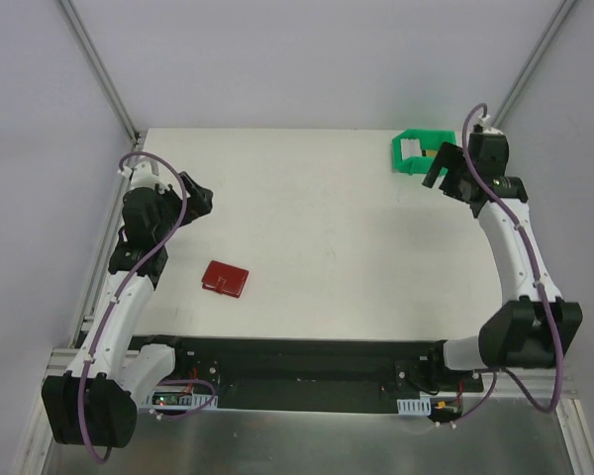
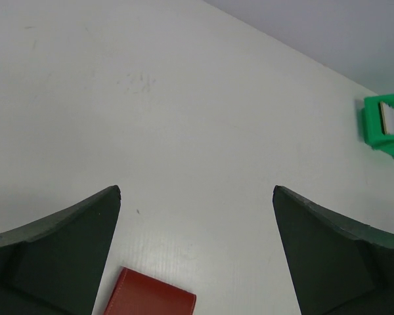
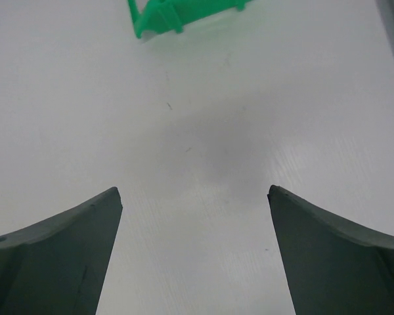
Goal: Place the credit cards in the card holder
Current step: Move the storage box to the center of the board.
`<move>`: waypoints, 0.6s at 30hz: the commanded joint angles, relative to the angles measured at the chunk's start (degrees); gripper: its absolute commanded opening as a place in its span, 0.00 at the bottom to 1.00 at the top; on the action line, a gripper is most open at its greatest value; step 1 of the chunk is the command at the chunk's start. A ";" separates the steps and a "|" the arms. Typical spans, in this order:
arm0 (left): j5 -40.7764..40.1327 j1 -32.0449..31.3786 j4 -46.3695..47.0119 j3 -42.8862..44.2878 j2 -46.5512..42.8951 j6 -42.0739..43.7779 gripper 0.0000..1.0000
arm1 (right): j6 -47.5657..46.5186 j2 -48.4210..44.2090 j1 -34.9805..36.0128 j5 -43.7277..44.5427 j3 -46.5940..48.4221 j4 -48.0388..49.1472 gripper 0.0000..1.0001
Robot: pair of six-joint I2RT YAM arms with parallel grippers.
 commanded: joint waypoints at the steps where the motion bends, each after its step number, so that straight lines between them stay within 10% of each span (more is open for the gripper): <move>1: 11.66 0.20 -1.06 1.82 -0.80 2.90 0.99 | -5.94 10.89 -0.03 -14.41 11.31 -3.39 0.96; 18: 19.04 0.20 -4.93 2.79 3.06 5.45 0.99 | 23.49 44.74 -4.86 2.63 45.52 -8.06 0.99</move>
